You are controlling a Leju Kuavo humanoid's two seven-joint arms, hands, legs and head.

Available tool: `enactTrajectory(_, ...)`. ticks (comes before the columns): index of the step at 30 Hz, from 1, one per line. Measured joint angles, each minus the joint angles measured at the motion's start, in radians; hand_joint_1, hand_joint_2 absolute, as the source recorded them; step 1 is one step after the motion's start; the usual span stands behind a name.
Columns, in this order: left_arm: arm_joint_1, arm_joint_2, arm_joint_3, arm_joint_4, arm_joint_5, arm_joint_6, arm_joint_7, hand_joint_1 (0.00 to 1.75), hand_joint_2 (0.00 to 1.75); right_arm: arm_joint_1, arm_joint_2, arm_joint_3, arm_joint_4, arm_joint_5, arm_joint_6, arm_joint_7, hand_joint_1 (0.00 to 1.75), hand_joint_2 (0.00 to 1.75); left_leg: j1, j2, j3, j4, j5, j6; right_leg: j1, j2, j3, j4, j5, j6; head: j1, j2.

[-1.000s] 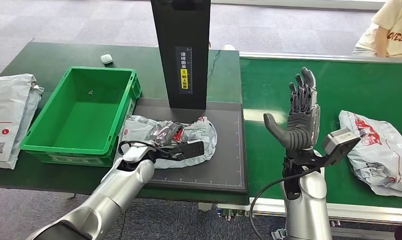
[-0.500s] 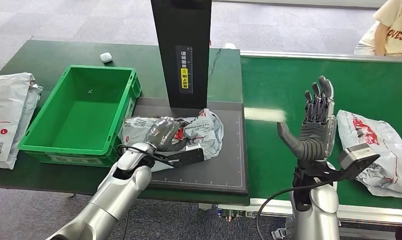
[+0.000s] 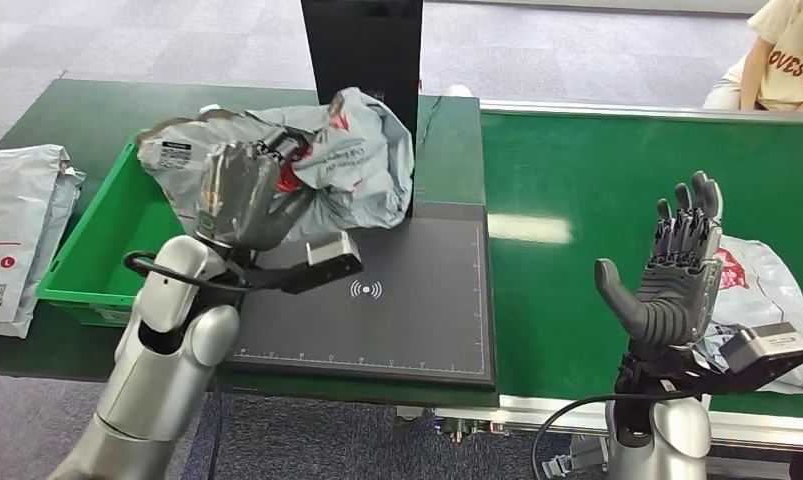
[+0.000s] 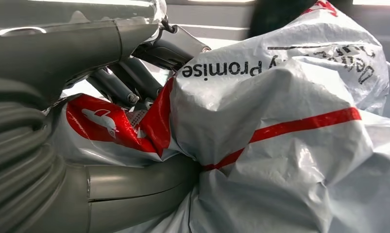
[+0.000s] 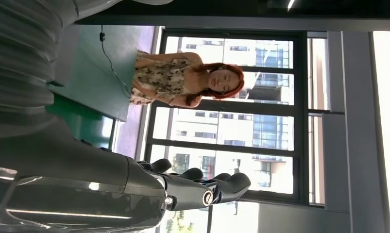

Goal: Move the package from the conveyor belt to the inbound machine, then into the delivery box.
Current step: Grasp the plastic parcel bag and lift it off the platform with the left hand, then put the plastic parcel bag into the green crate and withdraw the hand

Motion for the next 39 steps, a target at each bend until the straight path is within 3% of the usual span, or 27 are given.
enactTrajectory(4,-0.102,0.028,0.087,0.075,0.006,-0.045,0.076,1.75,1.75,-0.002,0.000,0.000,-0.004,0.000,0.000,0.000,0.00,1.75,0.000,0.000,0.000,0.000,0.002,0.000,0.000,0.000,0.000,0.001,0.001,-0.001,0.000,0.000)
enactTrajectory(12,-0.332,0.068,0.251,0.499,-0.008,-0.103,0.311,1.75,1.75,-0.063,0.000,0.022,0.032,-0.004,-0.006,0.022,0.00,1.75,0.000,0.002,0.000,0.000,0.003,-0.001,0.000,0.002,-0.001,0.002,0.003,-0.002,0.000,0.000)
enactTrajectory(17,-0.414,0.081,0.305,0.720,-0.019,-0.191,0.396,1.75,1.75,-0.099,0.000,0.044,0.063,-0.003,-0.016,0.034,0.00,1.75,0.000,0.001,-0.001,0.000,0.003,-0.001,0.000,0.002,-0.002,0.002,0.003,-0.002,0.000,0.000)
enactTrajectory(22,-0.460,0.095,0.328,0.857,-0.042,-0.304,0.462,1.75,1.75,-0.120,0.000,0.059,0.090,-0.002,-0.016,0.036,0.00,1.75,0.000,0.001,-0.002,0.000,0.003,-0.001,0.000,0.002,-0.003,0.002,0.002,-0.002,0.000,0.000)
enactTrajectory(23,-0.465,0.099,0.331,0.881,-0.048,-0.334,0.477,1.47,1.75,-0.126,0.000,0.064,0.099,-0.002,-0.015,0.036,0.00,1.75,0.000,0.001,-0.002,0.000,0.003,-0.001,0.000,0.002,-0.003,0.002,0.002,-0.002,0.000,0.000)
enactTrajectory(26,-0.469,0.114,0.345,0.939,-0.055,-0.381,0.497,0.17,1.75,-0.141,0.000,0.079,0.126,-0.002,-0.018,0.035,0.00,1.75,0.000,0.001,-0.002,0.000,0.003,-0.001,0.000,0.002,-0.003,0.002,0.003,-0.002,0.000,0.000)
enactTrajectory(27,-0.468,0.118,0.350,0.951,-0.055,-0.382,0.497,0.00,1.75,-0.143,0.000,0.082,0.132,-0.002,-0.019,0.033,0.00,1.75,0.000,0.001,-0.002,0.000,0.003,-0.001,0.000,0.002,-0.003,0.002,0.002,-0.002,0.000,0.000)
enactTrajectory(39,-0.457,0.126,0.410,0.984,-0.051,-0.281,0.485,0.00,1.75,-0.150,0.000,0.105,0.169,-0.002,-0.021,0.027,0.00,1.75,0.000,0.001,-0.003,0.000,0.003,-0.002,0.000,0.001,-0.003,0.003,0.002,-0.002,0.000,0.000)
